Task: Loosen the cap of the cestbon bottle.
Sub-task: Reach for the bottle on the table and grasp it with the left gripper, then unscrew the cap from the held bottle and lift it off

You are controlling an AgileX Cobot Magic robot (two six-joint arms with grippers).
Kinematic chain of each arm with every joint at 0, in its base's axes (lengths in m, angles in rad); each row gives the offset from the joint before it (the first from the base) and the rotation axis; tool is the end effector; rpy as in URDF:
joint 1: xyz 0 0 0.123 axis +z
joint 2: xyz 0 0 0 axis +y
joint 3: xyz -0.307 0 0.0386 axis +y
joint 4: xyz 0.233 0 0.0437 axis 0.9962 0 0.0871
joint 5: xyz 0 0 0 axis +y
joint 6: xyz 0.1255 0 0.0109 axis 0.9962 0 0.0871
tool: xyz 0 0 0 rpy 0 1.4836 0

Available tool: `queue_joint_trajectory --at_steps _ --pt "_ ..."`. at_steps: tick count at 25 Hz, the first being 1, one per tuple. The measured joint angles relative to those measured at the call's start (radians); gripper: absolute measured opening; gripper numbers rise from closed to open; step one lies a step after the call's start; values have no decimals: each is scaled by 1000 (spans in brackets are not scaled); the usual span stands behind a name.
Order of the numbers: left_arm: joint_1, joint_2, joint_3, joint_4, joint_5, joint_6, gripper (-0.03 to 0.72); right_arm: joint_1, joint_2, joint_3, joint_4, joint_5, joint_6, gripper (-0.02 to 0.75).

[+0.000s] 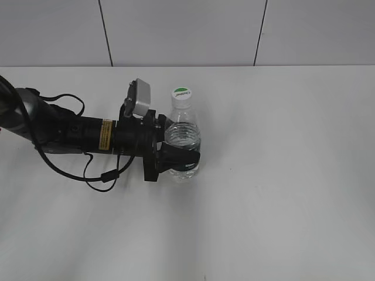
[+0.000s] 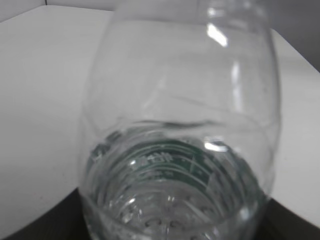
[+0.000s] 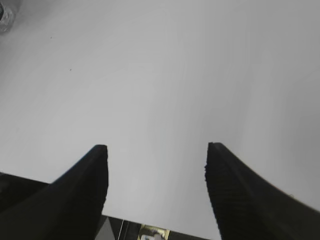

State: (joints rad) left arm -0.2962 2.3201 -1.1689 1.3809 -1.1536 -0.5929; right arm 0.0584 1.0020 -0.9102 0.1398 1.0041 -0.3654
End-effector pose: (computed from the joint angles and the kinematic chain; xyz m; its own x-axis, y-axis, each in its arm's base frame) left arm 0.3649 -0.2296 0.0924 -0.0944 0.2636 -0.9600 0.9930 0.0931 -0.0721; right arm 0.1691 0.0247 0.3190 -0.7726 -0.3296 -0.5427 -0.3568 0.9324 -0.0584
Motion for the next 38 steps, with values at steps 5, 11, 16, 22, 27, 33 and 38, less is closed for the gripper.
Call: queue_joint_trajectory --at_steps 5,11,16,22,27,33,38 --pt "1 0 0 8 -2 0 408 1 181 -153 37 144 -28 471" --pt "2 0 0 10 -3 0 408 70 338 -294 29 202 -38 471" --pt "2 0 0 11 -3 0 408 233 453 -412 -25 212 -39 471" --pt "2 0 0 11 -3 0 408 342 601 -618 -22 213 -3 471" --pt "2 0 0 11 -2 0 408 418 718 -766 -23 214 25 471" --pt "2 0 0 11 3 0 408 503 832 -865 -30 214 42 471" --pt "2 0 0 11 3 -1 408 553 908 -916 -30 215 53 471"
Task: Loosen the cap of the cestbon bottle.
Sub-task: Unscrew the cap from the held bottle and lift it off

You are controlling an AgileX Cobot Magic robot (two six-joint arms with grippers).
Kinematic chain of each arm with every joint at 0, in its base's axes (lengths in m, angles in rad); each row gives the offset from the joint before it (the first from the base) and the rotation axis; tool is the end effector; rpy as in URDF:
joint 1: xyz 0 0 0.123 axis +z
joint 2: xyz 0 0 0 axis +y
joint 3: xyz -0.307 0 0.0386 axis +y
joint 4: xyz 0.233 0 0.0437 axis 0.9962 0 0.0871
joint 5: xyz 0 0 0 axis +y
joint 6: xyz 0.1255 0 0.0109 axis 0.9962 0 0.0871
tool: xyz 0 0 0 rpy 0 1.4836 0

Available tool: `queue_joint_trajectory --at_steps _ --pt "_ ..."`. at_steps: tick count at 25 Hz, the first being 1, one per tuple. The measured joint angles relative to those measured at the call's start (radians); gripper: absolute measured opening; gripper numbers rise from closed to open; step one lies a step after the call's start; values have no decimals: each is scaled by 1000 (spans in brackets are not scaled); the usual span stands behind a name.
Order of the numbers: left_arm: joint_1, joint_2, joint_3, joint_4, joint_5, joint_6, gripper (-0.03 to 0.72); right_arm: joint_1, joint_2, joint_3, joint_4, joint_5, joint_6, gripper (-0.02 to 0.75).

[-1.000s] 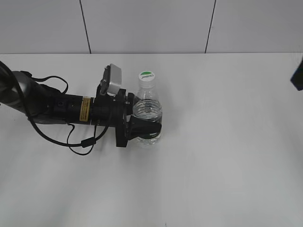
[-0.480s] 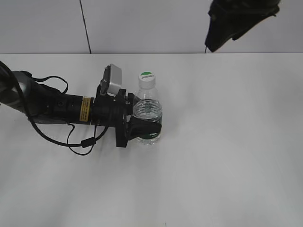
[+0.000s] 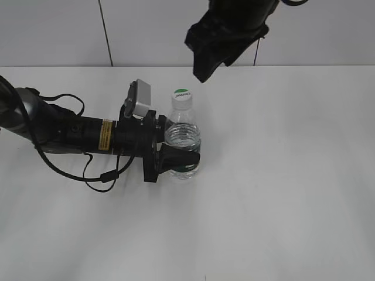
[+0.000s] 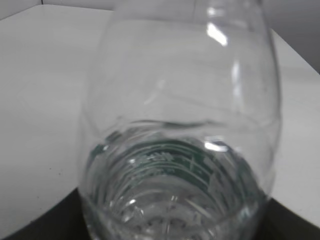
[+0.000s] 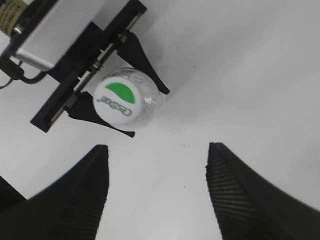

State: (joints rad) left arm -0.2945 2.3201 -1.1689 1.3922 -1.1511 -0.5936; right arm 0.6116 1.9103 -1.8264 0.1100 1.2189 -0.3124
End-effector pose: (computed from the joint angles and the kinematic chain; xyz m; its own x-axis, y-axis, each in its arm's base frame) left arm 0.3643 -0.2288 0.0915 -0.0915 0.2713 -0.9581 0.9937 0.0869 -0.0703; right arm 0.3350 0.2508 0.3062 -0.5757 -0.7329 -0.3627 -0.7860 0.6183 -0.0018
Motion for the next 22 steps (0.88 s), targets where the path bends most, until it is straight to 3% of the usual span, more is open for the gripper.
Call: queue_joint_trajectory --at_steps 7,22 --pt "0 0 0 0 0 0 408 64 89 -67 6 0 11 471" --pt "0 0 0 -1 0 0 408 71 157 -75 2 1 32 463"
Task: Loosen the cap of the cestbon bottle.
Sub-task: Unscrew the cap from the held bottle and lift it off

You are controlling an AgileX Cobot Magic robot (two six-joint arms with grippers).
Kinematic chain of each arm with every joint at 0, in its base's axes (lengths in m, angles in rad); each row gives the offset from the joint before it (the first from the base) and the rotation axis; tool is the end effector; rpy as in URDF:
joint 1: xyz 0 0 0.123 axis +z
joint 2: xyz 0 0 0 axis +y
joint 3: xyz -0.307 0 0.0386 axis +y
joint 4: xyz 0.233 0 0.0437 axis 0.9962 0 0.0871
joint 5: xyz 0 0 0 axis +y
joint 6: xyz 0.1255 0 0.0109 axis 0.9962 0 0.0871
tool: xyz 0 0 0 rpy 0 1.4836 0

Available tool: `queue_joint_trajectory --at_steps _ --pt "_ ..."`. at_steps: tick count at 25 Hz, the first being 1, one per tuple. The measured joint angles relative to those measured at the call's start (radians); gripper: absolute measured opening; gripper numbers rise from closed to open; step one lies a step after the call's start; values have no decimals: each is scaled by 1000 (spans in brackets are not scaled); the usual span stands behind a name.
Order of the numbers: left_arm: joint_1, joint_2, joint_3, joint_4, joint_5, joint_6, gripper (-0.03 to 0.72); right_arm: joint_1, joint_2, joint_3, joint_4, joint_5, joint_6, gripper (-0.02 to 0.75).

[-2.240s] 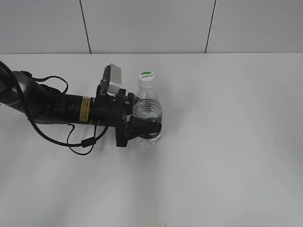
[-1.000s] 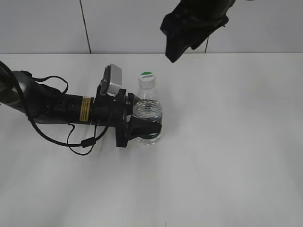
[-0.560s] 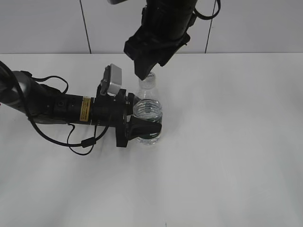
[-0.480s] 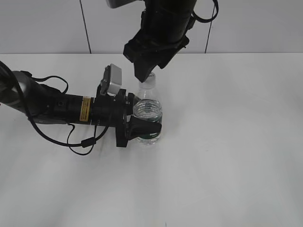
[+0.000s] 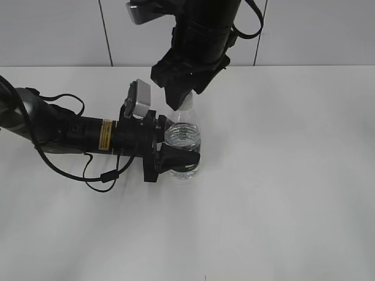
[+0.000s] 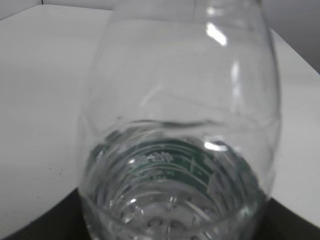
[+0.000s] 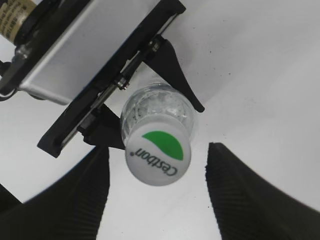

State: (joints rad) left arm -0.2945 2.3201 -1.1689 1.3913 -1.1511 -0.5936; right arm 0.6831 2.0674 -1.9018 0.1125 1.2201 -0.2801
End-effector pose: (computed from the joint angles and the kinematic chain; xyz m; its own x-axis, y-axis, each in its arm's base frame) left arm 0.3644 -0.2288 0.0915 -0.0918 0.2708 -0.9582 0.9937 0.0876 -0.0705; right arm 0.3415 0.2950 0.2586 -0.5697 -0.7700 -0.2873 -0.8094 0.5862 0.0338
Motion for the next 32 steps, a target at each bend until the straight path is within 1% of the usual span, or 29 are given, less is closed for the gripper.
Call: queue_joint_trajectory --at_steps 11,22,24,27,32 --pt "0 0 0 0 0 0 408 0 0 0 0 0 0 419" --pt "0 0 0 0 0 0 408 0 16 0 0 0 0 406" --pt "0 0 0 0 0 0 408 0 16 -1 0 0 0 379" --pt "0 0 0 -2 0 0 408 0 17 -12 -2 4 0 301" --pt "1 -1 0 -23 -13 -1 408 0 24 -48 -3 13 -64 301"
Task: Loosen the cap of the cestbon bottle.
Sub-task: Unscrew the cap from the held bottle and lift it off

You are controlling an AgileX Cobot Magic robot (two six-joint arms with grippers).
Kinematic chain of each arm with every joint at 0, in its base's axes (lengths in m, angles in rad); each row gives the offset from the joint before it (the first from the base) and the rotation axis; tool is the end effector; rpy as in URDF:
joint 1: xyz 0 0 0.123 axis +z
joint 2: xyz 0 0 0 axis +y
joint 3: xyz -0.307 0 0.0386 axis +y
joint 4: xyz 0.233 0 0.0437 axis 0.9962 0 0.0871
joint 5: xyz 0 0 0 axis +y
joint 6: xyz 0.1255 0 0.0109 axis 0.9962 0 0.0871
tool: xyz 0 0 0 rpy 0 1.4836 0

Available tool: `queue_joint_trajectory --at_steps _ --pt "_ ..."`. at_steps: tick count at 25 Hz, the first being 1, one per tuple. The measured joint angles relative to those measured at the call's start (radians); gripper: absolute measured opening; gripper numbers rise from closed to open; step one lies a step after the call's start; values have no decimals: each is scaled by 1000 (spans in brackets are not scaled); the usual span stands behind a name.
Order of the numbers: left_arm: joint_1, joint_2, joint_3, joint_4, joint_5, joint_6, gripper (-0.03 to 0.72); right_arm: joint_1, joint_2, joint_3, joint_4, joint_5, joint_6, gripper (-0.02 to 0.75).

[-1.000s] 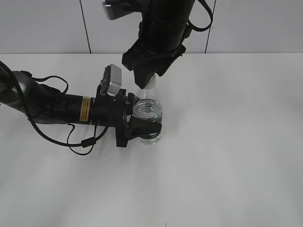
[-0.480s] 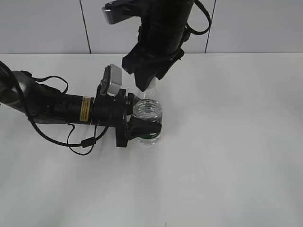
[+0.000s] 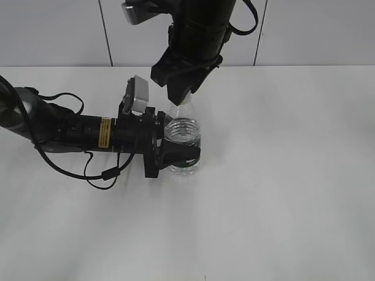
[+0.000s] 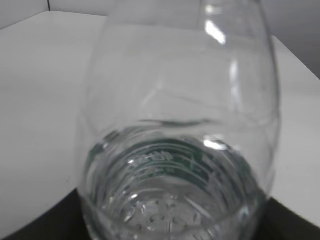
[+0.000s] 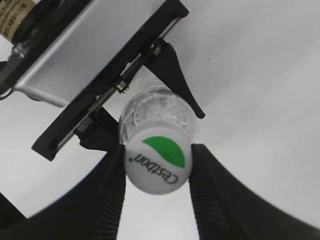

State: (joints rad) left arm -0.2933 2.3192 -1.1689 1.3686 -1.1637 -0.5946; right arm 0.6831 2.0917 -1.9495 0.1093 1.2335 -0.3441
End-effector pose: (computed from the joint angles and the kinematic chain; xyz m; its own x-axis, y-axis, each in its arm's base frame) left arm 0.3662 -0.2289 0.0945 -0.0998 0.2483 -0.9635 0.9919 0.1012 -0.0766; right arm 0.3472 0.2993 0.2600 -0.5125 -0.8056 -0.2971 -0.8452 0.5343 0.0092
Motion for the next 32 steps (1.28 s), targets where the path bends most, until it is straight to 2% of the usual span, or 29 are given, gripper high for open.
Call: queue_joint_trajectory --at_steps 6,15,19,25,30,32 --pt "0 0 0 -3 -1 0 408 0 2 -3 -1 0 -152 301" --pt "6 0 0 10 3 5 408 0 4 -8 -1 -1 -782 301" --pt "9 0 0 20 3 6 408 0 4 -8 -1 -1 -970 301" --pt "9 0 0 23 5 7 408 0 4 -8 -3 -1 -1074 301" --pt "10 0 0 24 6 7 408 0 4 -8 -3 -1 -1073 301" --pt "10 0 0 25 6 5 408 0 4 -8 -3 -2 -1040 325"
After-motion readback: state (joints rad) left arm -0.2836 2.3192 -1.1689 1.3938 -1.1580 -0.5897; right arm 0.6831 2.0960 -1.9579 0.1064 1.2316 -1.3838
